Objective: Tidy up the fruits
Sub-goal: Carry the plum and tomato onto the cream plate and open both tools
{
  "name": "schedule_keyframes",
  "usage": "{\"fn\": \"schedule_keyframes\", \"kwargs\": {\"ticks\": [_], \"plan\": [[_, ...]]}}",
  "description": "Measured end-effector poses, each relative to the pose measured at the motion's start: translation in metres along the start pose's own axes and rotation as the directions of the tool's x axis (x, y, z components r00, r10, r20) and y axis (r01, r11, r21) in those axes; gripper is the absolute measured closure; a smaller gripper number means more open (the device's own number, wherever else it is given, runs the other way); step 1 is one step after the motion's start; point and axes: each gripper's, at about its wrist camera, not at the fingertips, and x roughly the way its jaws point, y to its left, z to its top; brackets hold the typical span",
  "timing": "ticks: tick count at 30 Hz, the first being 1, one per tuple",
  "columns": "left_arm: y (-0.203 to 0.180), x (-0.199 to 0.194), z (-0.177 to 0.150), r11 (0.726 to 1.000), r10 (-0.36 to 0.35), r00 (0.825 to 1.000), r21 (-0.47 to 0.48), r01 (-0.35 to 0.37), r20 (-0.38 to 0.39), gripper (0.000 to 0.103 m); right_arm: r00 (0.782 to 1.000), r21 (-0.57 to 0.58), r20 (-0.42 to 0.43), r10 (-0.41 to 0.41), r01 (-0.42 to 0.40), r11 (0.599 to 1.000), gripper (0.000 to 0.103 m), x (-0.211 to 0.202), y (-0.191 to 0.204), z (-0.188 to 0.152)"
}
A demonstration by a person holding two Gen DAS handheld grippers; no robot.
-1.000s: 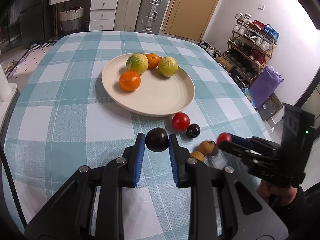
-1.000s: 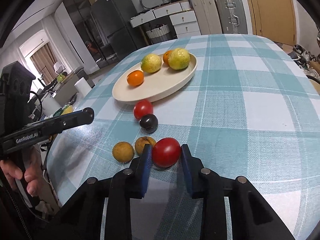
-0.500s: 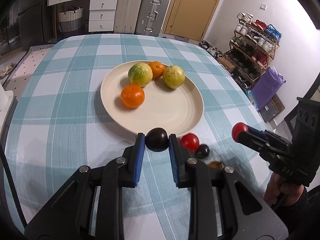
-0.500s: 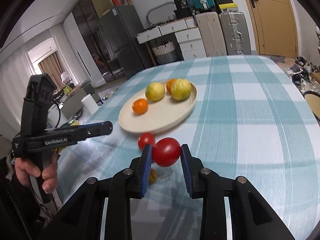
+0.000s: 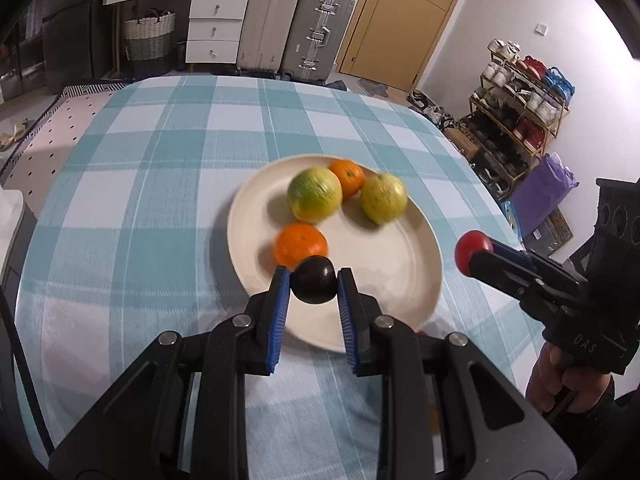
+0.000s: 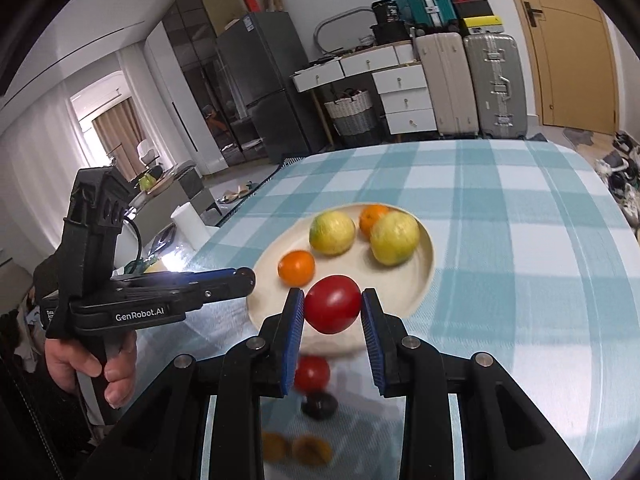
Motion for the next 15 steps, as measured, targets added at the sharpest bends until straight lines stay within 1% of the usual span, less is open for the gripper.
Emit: {"fn": "schedule_keyframes", "kwargs": {"ticks": [6, 15], "plan": [[0.016, 0.01, 0.026, 1.0, 0.006, 1.0, -0.015, -0.006, 0.014, 0.082, 1.0, -0.007, -0.018, 0.018, -0.019, 1.0, 0.073, 0.026, 0.002, 0.022], [0.036, 0.037, 0.055, 1.0, -0.001, 1.0, -0.03, 0.0, -0.007, 0.082, 0.998, -0.022, -0.055, 0.022, -0.023, 1.0, 0.073, 0.061, 0.008, 0.044]]}}
